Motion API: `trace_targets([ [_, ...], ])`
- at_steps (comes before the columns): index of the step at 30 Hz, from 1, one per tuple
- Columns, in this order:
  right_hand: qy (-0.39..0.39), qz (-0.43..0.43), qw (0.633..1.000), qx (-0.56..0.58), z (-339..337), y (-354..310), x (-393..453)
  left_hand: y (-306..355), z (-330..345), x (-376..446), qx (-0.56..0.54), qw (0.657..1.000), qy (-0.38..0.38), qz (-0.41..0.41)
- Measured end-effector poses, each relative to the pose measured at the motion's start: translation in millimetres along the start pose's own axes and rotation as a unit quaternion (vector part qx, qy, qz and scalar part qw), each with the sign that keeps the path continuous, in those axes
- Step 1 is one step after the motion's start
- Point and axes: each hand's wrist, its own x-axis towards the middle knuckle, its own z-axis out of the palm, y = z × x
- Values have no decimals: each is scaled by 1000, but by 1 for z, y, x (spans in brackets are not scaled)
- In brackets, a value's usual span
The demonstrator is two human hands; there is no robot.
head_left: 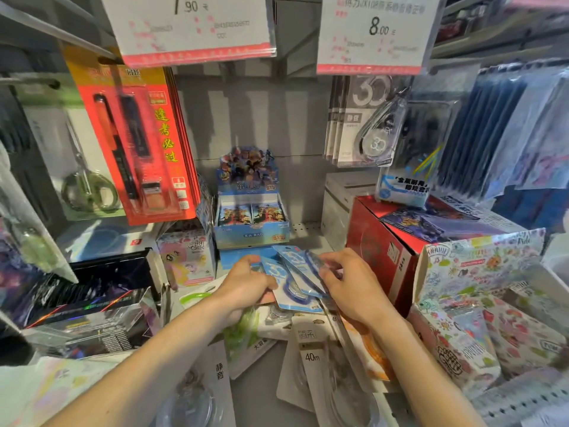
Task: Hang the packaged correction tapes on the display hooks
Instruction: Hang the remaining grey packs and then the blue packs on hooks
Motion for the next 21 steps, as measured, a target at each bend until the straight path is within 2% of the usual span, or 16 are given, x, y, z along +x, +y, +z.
trace_targets([
  [7,-80,50,996,3,2,0,6,-2,-2,0,-37,999,6,1],
  [14,-115,21,993,34,-3,-15,7,6,-21,-18,-93,995,24,22],
  [21,-171,3,980,106,11,-38,9,-6,-61,-47,-66,997,22,36],
])
